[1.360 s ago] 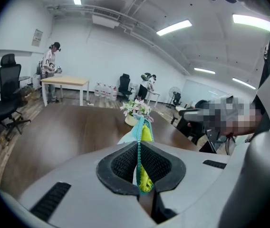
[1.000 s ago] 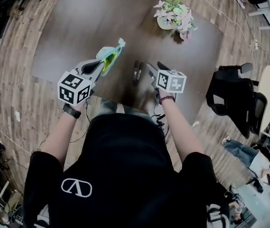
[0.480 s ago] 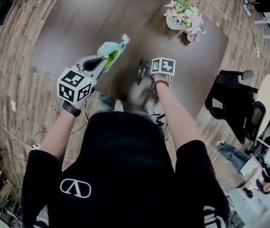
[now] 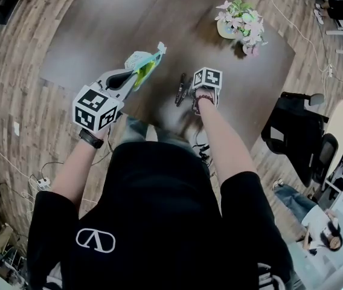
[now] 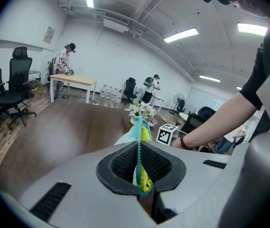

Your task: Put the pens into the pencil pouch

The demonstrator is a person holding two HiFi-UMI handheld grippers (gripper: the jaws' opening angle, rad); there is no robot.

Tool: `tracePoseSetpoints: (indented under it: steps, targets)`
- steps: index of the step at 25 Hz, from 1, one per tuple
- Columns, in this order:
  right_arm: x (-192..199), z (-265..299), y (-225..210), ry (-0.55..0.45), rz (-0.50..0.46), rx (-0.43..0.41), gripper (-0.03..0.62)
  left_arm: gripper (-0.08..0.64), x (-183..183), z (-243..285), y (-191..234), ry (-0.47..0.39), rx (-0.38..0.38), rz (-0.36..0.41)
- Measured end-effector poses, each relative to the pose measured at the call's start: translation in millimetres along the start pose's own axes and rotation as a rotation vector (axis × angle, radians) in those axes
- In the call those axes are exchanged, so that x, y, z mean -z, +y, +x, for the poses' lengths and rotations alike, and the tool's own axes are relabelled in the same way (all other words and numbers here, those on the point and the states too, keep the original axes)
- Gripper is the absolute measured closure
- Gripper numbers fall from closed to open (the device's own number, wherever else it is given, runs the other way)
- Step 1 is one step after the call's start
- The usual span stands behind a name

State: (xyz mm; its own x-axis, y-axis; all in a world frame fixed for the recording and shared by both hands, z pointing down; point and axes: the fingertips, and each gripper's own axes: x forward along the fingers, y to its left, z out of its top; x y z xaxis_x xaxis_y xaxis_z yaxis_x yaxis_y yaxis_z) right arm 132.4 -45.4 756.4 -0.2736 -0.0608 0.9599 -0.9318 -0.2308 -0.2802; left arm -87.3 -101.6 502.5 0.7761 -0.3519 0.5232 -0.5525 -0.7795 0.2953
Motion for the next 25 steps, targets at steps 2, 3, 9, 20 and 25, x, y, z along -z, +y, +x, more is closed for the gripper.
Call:
tracePoseSetpoints:
  steps: [2,3,9,20,25]
  targets:
    - [0,1,-3,0.015,-0.008,0.018,0.477,0.545,0,-1,-1,0.0,-0.001,0.002]
    - [-1,0,-5,0.021,-0.017,0.031,0.495,0.545,0,0,-2,-0.001,-0.001,0.002]
    - [3,-2,-8,0.018,-0.084,0.065,0.532,0.545,0,-4,-5,0.003,0.0,0.008]
    - [-12,-41,-10,-0.188,-0.336,0.076,0.537,0.545,-7,3,-14,0.006,0.023,0.021]
    - [-21,-73,-8,-0.34,-0.404,0.032,0.538,0.545,-12,9,-19,0.012,0.033,0.036]
